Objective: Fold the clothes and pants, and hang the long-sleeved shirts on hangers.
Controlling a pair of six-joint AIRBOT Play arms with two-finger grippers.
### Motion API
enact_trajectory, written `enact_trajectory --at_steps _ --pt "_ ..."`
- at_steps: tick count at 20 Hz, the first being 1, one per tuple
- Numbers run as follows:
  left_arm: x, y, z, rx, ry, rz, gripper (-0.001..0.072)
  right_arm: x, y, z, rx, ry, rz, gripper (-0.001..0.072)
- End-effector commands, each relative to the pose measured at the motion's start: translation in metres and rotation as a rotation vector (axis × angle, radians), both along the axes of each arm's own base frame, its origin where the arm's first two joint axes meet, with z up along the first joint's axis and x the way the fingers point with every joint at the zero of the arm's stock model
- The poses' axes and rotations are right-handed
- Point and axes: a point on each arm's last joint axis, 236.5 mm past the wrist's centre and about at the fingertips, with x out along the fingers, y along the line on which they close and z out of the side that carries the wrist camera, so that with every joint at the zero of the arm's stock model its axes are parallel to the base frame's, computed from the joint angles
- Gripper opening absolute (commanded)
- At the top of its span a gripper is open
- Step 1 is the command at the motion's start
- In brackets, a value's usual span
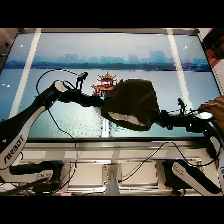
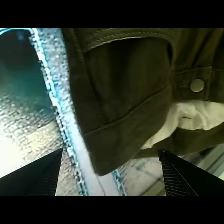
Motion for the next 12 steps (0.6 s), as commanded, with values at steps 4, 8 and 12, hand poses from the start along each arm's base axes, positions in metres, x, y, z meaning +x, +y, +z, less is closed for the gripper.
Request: enact_trajectory --at_steps 4,8,12 --pt "0.009 -0.014 0.02 -0.095 -0.007 0.059 0.0698 0.043 0.012 0.176 -0.014 -0.581 0.061 0.0015" --pt "0.012 -0.012 0.06 -0.12 -0.125 0.038 0.0698 0.047 -0.013 0.291 -0.29 -0.872 -0.006 0.0014" --pt "0.004 -0.012 0.114 -0.141 -0.306 -0.027 0.0698 0.031 -0.028 0.347 -0.433 -0.909 -0.06 0.0014"
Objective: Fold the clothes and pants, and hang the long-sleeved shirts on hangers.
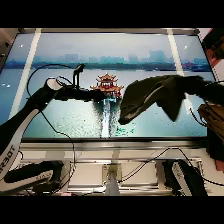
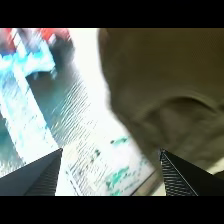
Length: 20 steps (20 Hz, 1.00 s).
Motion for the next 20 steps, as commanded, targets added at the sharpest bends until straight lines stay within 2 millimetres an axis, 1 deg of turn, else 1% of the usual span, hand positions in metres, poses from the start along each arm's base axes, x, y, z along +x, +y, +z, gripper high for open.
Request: enact_trajectory --at_steps 1,4,5,6,7,8,9,10,11,13,14,15,16,17,18,20 --pt "-0.006 0.002 0.049 -0.021 -0.151 -0.028 0.0698 -0.021 -0.006 0.058 -0.078 -0.074 -0.069 0.0014" --pt "-0.019 0.007 0.097 -0.051 -0.267 -0.022 0.0698 -0.041 0.006 0.084 -0.119 -0.104 -0.027 0.0014" --pt "-0.024 0.008 0.113 -0.062 -0.306 -0.022 0.0698 -0.044 0.007 0.094 -0.123 -0.125 -0.031 0.0014" --pt "-0.029 0.01 0.126 -0.07 -0.338 -0.021 0.0698 -0.043 0.005 0.099 -0.127 -0.142 -0.04 0.0014" --pt "-0.034 0.011 0.138 -0.078 -0.368 -0.02 0.0698 -0.037 -0.002 0.096 -0.137 -0.138 -0.064 0.0014" --pt "-0.038 0.012 0.147 -0.084 -0.389 -0.02 0.0698 -0.031 -0.008 0.086 -0.152 -0.106 -0.077 0.0013" --pt "-0.042 0.013 0.153 -0.09 -0.406 -0.021 0.0698 -0.023 -0.012 0.072 -0.158 -0.057 -0.071 0.0013" --pt "-0.045 0.013 0.157 -0.093 -0.415 -0.023 0.0698 -0.014 -0.012 0.054 -0.152 -0.002 -0.048 0.0014" --pt "-0.047 0.012 0.159 -0.096 -0.419 -0.028 0.0698 -0.003 -0.004 0.032 -0.136 0.064 -0.001 0.0013" --pt "-0.049 0.008 0.157 -0.095 -0.415 -0.04 0.0698 0.013 0.03 -0.022 -0.128 0.207 0.138 0.0014" --pt "-0.049 0.007 0.155 -0.095 -0.41 -0.043 0.0698 0.021 0.055 -0.052 -0.157 0.269 0.22 0.0014" --pt "-0.048 0.007 0.153 -0.093 -0.404 -0.044 0.0698 0.031 0.078 -0.079 -0.215 0.295 0.295 0.0014" --pt "-0.048 0.007 0.152 -0.092 -0.402 -0.043 0.0698 0.045 0.101 -0.108 -0.273 0.304 0.345 0.0014" --pt "-0.047 0.007 0.152 -0.092 -0.401 -0.043 0.0698 0.063 0.12 -0.131 -0.317 0.296 0.352 0.0014" --pt "-0.047 0.007 0.152 -0.092 -0.401 -0.043 0.0698 0.086 0.134 -0.155 -0.366 0.266 0.337 0.0014" --pt "-0.046 0.008 0.151 -0.086 -0.403 -0.041 0.0698 0.121 0.155 -0.189 -0.394 0.222 0.29 0.0014"
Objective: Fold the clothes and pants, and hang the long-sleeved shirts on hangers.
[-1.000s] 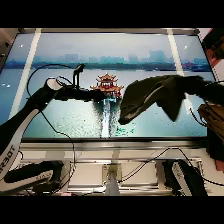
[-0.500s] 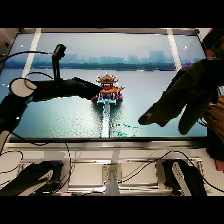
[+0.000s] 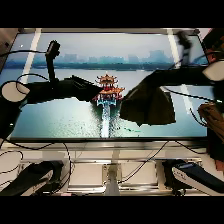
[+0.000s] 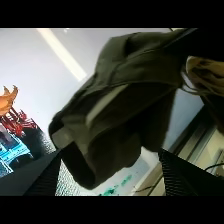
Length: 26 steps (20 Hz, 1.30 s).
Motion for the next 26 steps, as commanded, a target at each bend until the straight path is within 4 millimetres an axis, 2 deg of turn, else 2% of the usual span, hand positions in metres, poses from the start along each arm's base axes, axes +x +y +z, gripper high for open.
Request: enact_trajectory --at_steps 1,3,4,6,7,8,9,11,13,16,18,19,21,22,26 --pt "0.002 0.003 -0.004 0.026 -0.012 0.007 0.0698 0.055 0.046 -0.07 -0.092 -0.092 -0.01 0.0015" --pt "0.007 0.011 -0.014 0.088 -0.031 0.017 0.0698 0.077 0.047 -0.082 -0.078 -0.123 -0.067 0.0014" --pt "0.01 0.014 -0.021 0.119 -0.034 0.02 0.0698 0.087 0.044 -0.082 -0.074 -0.154 -0.092 0.0015" --pt "0.015 0.015 -0.032 0.143 -0.018 0.022 0.0698 0.109 0.039 -0.068 -0.054 -0.251 -0.151 0.0015" --pt "0.018 0.014 -0.039 0.148 0.0 0.021 0.0698 0.119 0.036 -0.057 -0.046 -0.31 -0.174 0.0064" --pt "0.021 0.012 -0.047 0.149 0.023 0.018 0.0698 0.126 0.034 -0.048 -0.036 -0.351 -0.198 0.0328" --pt "0.023 0.01 -0.052 0.139 0.047 0.016 0.0698 0.133 0.029 -0.041 -0.029 -0.387 -0.222 0.0629" --pt "0.026 0.005 -0.06 0.118 0.087 0.013 0.0698 0.138 0.015 -0.037 -0.04 -0.391 -0.241 0.0653" --pt "0.027 0.002 -0.063 0.102 0.105 0.012 0.0698 0.133 -0.011 -0.047 -0.084 -0.307 -0.232 0.0648" --pt "0.026 0.002 -0.062 0.102 0.104 0.011 0.0698 0.1 -0.063 -0.079 -0.221 -0.098 -0.169 0.0648" --pt "0.026 0.002 -0.062 0.101 0.105 0.012 0.0698 0.053 -0.084 -0.102 -0.318 0.07 -0.007 0.0648" --pt "0.026 0.001 -0.062 0.102 0.104 0.011 0.0698 0.023 -0.086 -0.112 -0.346 0.168 0.095 0.0648" --pt "0.027 0.002 -0.062 0.101 0.104 0.013 0.0698 -0.027 -0.079 -0.124 -0.382 0.298 0.303 0.0647" --pt "0.026 0.001 -0.062 0.1 0.105 0.012 0.0698 -0.038 -0.074 -0.126 -0.393 0.31 0.371 0.0648" --pt "0.026 0.001 -0.062 0.077 0.151 0.04 0.0698 -0.06 -0.047 -0.138 -0.436 0.262 0.584 0.0647"
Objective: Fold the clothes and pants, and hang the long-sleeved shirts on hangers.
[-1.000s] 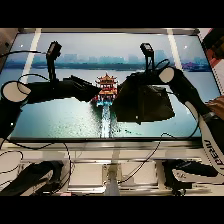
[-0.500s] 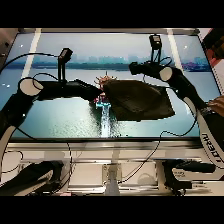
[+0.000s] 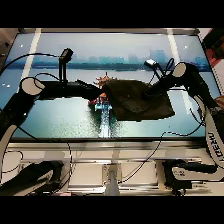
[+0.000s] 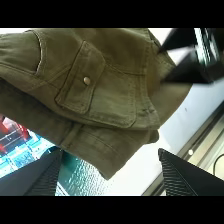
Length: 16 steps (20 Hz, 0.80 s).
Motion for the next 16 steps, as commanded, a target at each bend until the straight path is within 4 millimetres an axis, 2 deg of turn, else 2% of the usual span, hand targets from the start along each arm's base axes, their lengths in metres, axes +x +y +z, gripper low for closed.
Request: enact_trajectory --at_steps 1,5,7,10,12,14,15,16 --pt "0.0 0.0 0.0 -0.014 0.031 0.019 0.0698 -0.044 0.015 -0.012 -0.033 0.087 0.247 0.0647" --pt "0.0 0.0 0.0 -0.014 0.031 0.019 0.0698 -0.076 0.027 -0.035 -0.075 0.154 0.338 0.0646" --pt "0.0 0.0 -0.001 -0.014 0.03 0.02 0.0698 -0.08 0.027 -0.045 -0.115 0.143 0.381 0.0646" --pt "-0.002 -0.001 -0.001 -0.012 0.035 0.014 0.0697 -0.064 0.024 -0.06 -0.182 0.049 0.397 0.0611" --pt "-0.002 0.0 -0.002 -0.011 0.037 0.013 0.0698 -0.046 0.027 -0.061 -0.187 -0.029 0.379 0.052" --pt "-0.003 0.0 -0.005 -0.009 0.042 0.014 0.0698 -0.027 0.032 -0.059 -0.184 -0.109 0.355 0.0504" --pt "-0.004 0.0 -0.009 -0.006 0.05 0.014 0.0697 -0.021 0.032 -0.058 -0.187 -0.136 0.35 0.0471" --pt "-0.006 0.001 -0.015 0.001 0.063 0.014 0.0698 -0.016 0.033 -0.057 -0.187 -0.157 0.346 0.0394"
